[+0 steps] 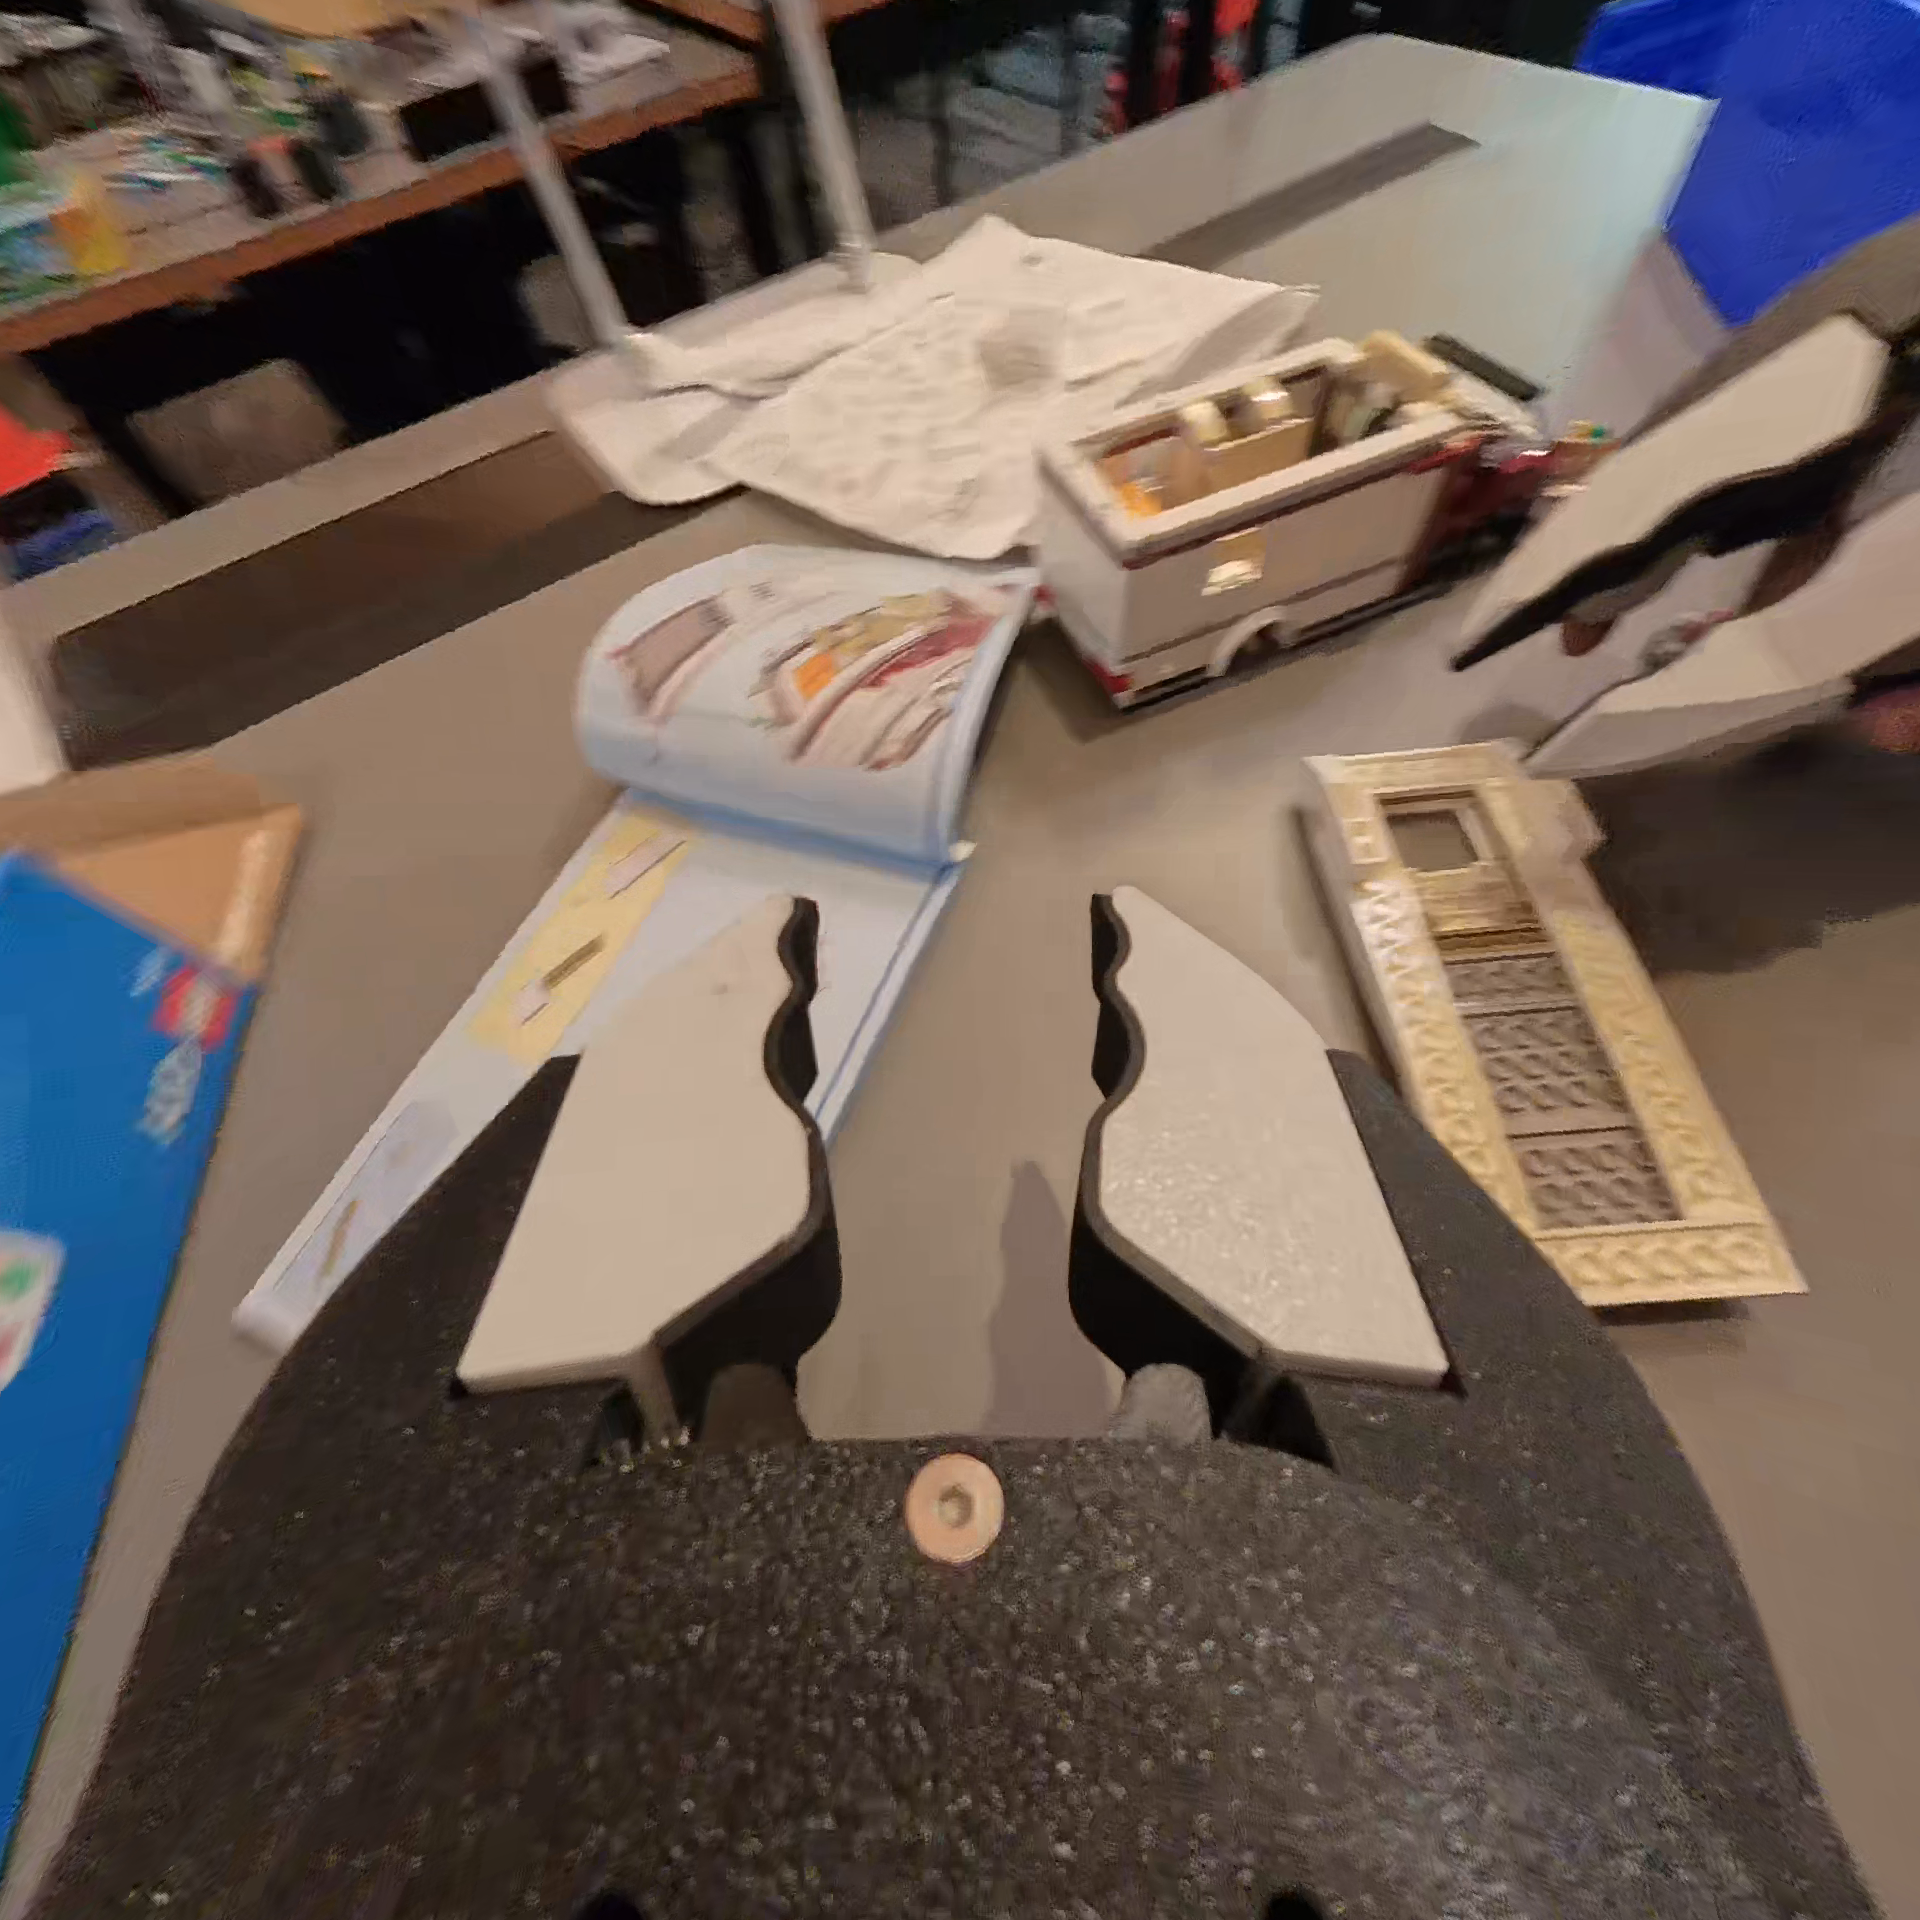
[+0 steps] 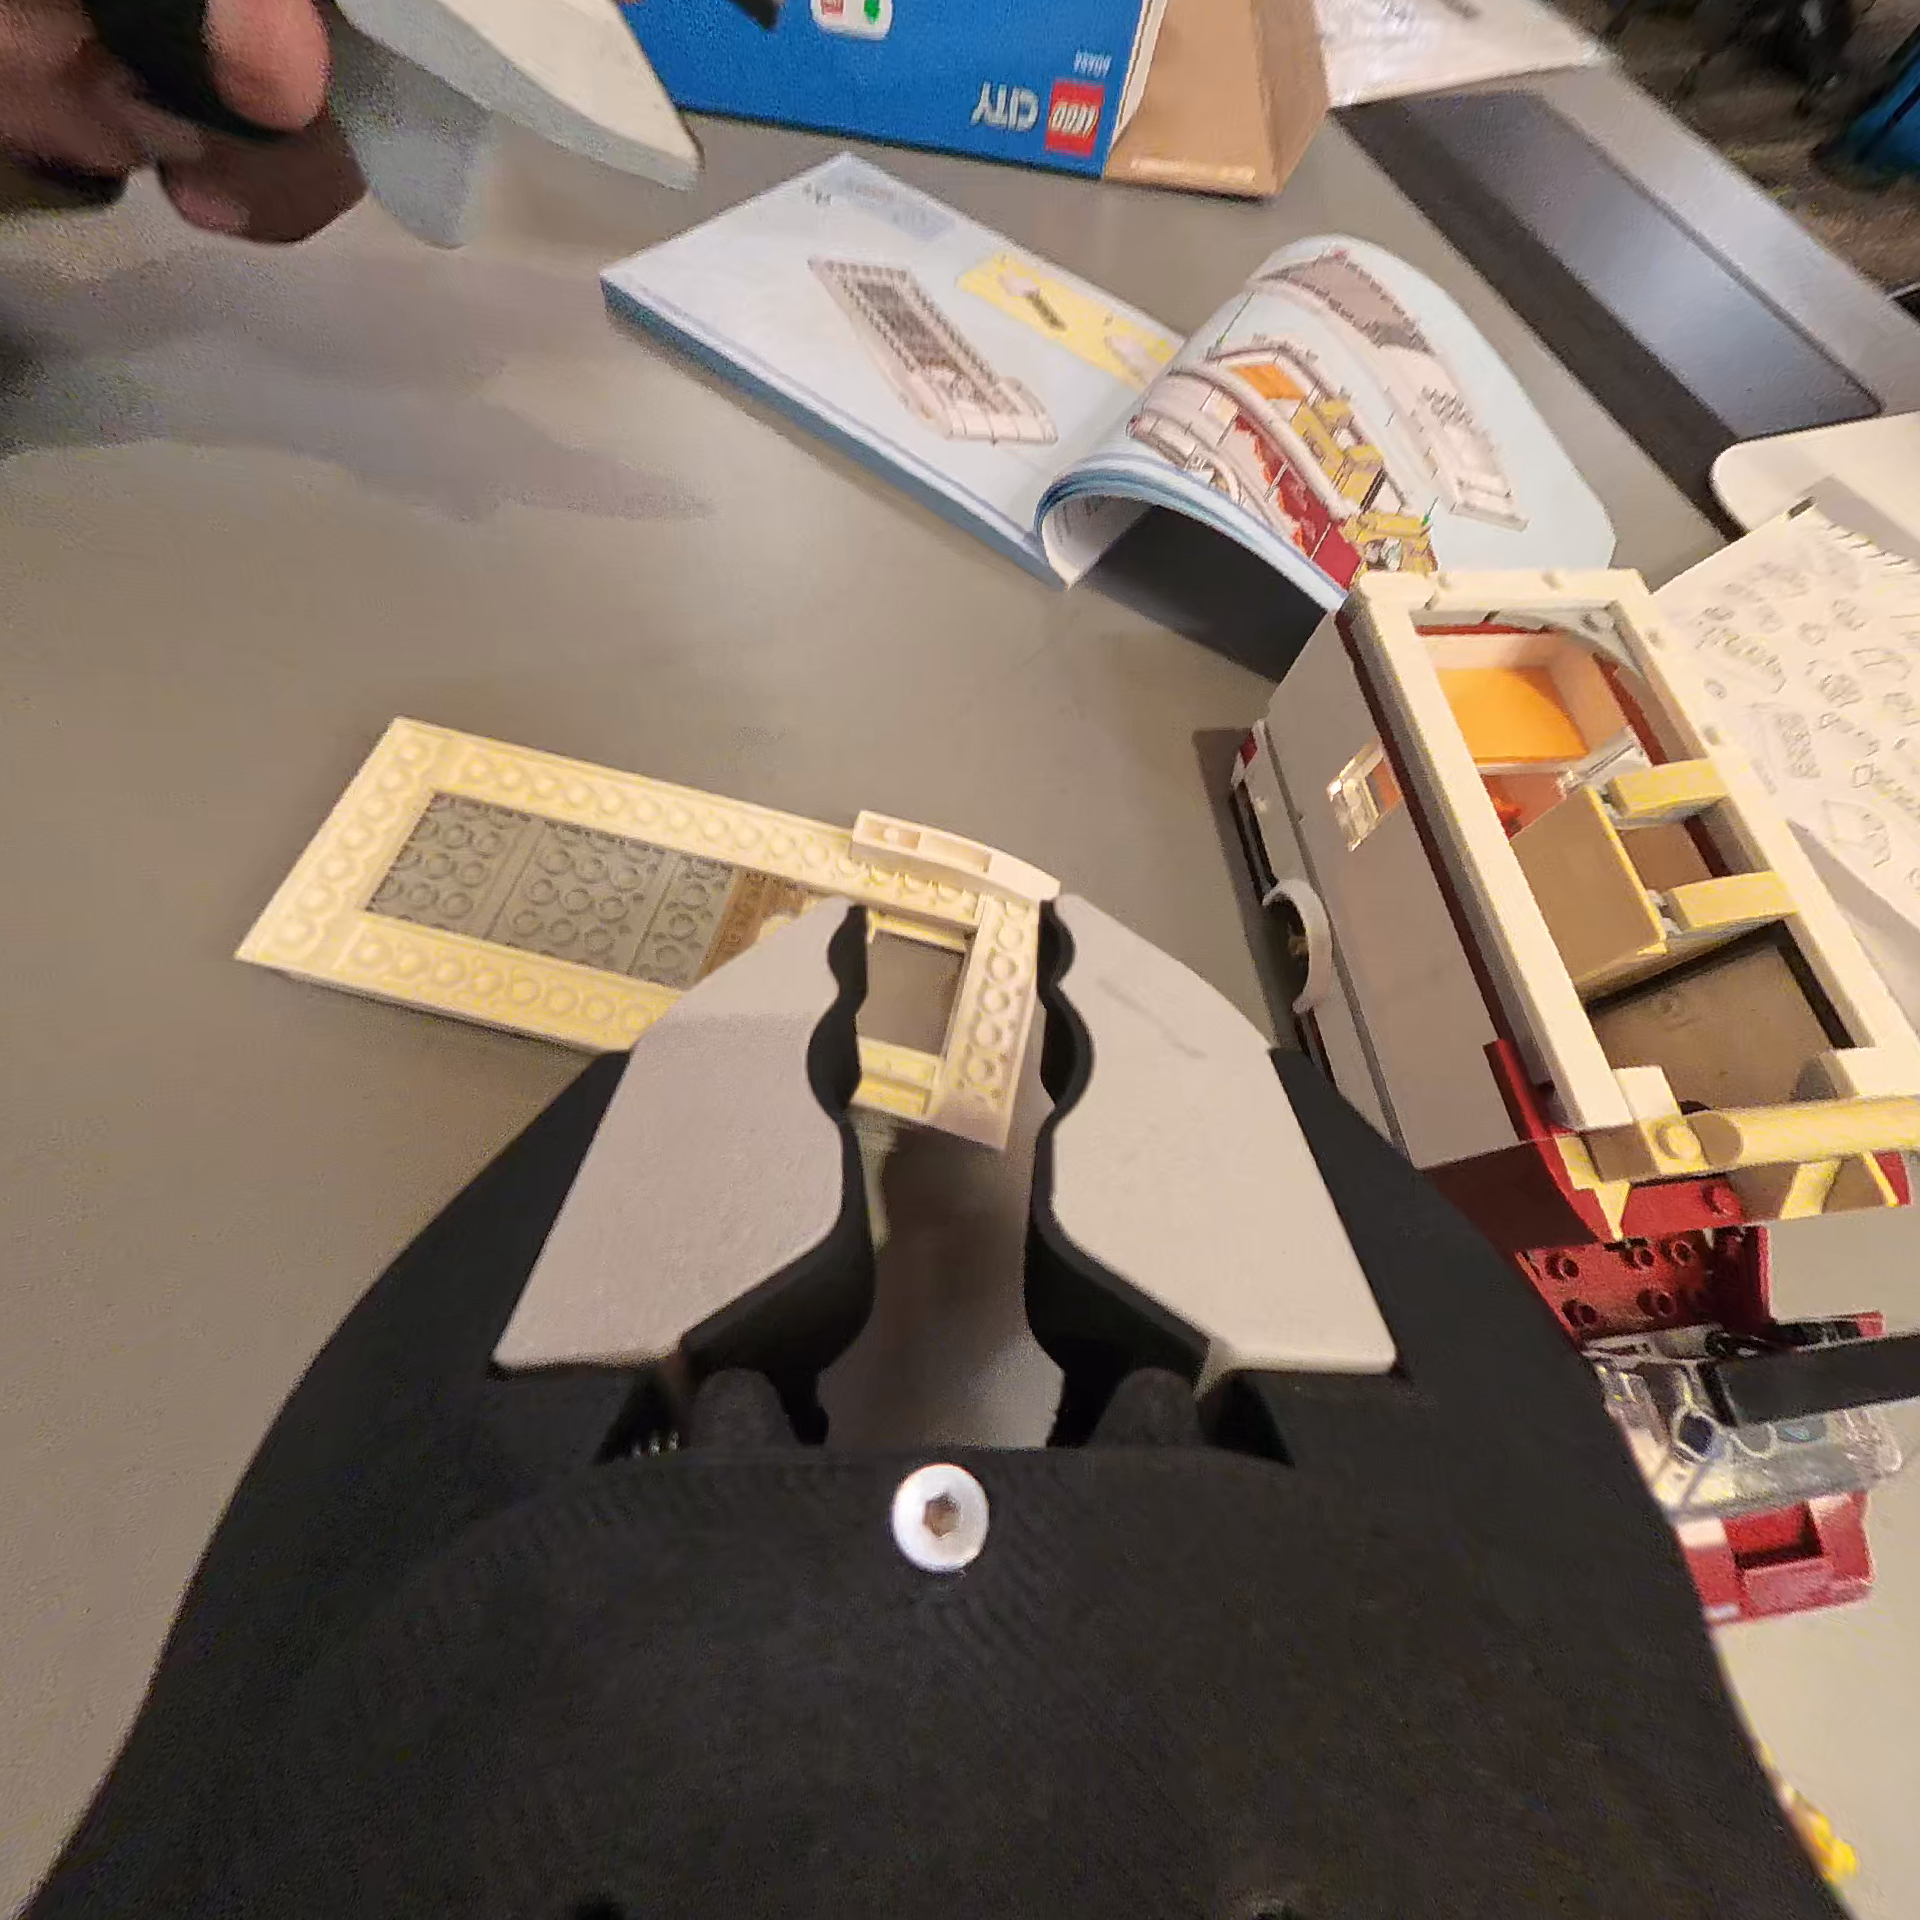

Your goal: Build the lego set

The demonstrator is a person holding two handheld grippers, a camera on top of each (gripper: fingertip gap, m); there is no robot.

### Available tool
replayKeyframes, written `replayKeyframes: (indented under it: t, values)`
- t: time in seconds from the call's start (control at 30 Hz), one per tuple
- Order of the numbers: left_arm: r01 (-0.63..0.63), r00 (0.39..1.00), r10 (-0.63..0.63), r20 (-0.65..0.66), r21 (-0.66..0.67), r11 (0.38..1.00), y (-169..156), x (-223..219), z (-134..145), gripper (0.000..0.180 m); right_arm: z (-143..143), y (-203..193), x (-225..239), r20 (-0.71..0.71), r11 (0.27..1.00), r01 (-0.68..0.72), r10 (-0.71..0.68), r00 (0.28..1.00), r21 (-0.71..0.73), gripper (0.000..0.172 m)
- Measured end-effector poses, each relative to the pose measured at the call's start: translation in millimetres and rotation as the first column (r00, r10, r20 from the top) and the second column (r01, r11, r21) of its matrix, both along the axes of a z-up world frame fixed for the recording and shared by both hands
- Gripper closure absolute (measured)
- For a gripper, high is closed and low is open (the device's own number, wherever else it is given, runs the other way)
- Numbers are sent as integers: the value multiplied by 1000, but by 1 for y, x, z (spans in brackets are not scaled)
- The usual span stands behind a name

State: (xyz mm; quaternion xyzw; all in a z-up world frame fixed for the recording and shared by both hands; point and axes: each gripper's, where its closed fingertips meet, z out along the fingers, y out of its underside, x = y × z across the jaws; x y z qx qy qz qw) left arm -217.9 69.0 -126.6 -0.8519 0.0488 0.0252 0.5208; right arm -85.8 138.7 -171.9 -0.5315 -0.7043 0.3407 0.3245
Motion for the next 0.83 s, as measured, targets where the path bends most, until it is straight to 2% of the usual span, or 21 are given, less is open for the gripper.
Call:
replayKeyframes:
  t: [0.13, 0.17, 0.27, 0.37, 0.47, 0.6, 0.83]
  values:
    - [284, 958, -285, -1, -103, 953, 55, 49, -16, 129, 2, 4, 6, 32, 1000, -12, 11, 999, 28, 138]
    - [325, 944, -330, -26, -120, 938, 67, 55, -25, 129, 2, 5, 7, 29, 999, -13, 13, 999, 30, 137]
    - [348, 932, -360, -44, -171, 922, 88, 65, -55, 130, 0, 6, 9, 28, 999, -15, 14, 999, 42, 137]
    - [368, 927, -375, -28, -131, 920, 83, 74, -63, 131, -4, 10, 12, 21, 998, -13, 12, 1000, 60, 137]
    - [370, 922, -376, -92, -80, 926, 77, 71, -57, 134, -3, 10, 11, -15, 999, -11, 12, 1000, 33, 138]
    - [383, 918, -391, -61, -117, 916, 72, 69, -62, 134, -6, 11, 11, -21, 1000, -9, 8, 1000, -12, 138]
    - [380, 914, -395, -91, -147, 913, 69, 70, -67, 134, -7, 14, 10, -30, 1000, -1, 0, 1000, -28, 138]
